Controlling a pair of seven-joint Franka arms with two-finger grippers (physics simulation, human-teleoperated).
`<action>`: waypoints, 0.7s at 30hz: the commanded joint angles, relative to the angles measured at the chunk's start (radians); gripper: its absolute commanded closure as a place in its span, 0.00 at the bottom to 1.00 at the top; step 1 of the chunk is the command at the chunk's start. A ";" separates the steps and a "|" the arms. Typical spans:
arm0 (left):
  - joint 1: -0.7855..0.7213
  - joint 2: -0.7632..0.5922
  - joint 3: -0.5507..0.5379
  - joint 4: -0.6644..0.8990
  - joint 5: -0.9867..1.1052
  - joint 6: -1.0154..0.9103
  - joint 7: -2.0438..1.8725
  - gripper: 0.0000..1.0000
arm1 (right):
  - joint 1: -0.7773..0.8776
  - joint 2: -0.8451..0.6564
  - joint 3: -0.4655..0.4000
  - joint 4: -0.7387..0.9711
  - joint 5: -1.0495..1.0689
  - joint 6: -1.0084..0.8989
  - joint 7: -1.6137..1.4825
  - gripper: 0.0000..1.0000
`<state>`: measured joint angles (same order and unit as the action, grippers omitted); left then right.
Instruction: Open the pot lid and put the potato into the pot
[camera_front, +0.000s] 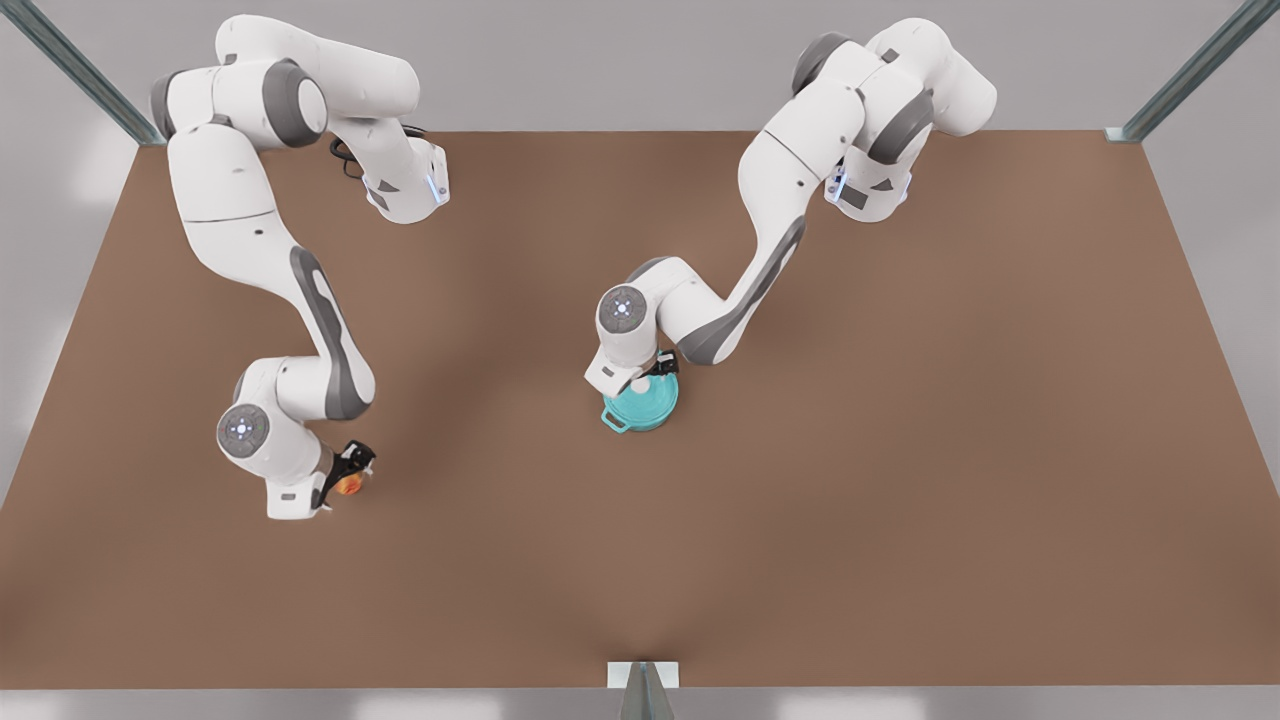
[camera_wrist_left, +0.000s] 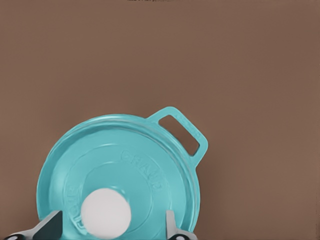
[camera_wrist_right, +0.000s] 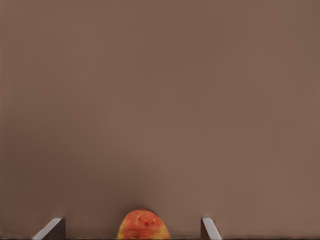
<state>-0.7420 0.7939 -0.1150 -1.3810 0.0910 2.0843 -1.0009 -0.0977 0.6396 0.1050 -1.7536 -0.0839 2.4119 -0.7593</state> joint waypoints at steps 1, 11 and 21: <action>0.000 0.002 0.000 -0.001 0.001 0.054 -0.157 0.00 | -0.014 -0.020 -0.001 -0.038 0.003 0.006 -0.198 0.00; 0.009 0.001 0.001 0.003 0.003 0.040 -0.134 0.54 | -0.031 0.032 -0.005 -0.058 0.007 0.098 -0.181 0.00; 0.319 0.027 0.008 0.146 -0.002 -0.142 0.189 0.57 | -0.033 0.034 -0.008 -0.055 0.006 0.098 -0.183 0.00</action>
<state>-0.4544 0.8204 -0.1081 -1.2373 0.0900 1.9872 -1.0301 -0.1304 0.6739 0.0966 -1.8095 -0.0796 2.5031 -0.8825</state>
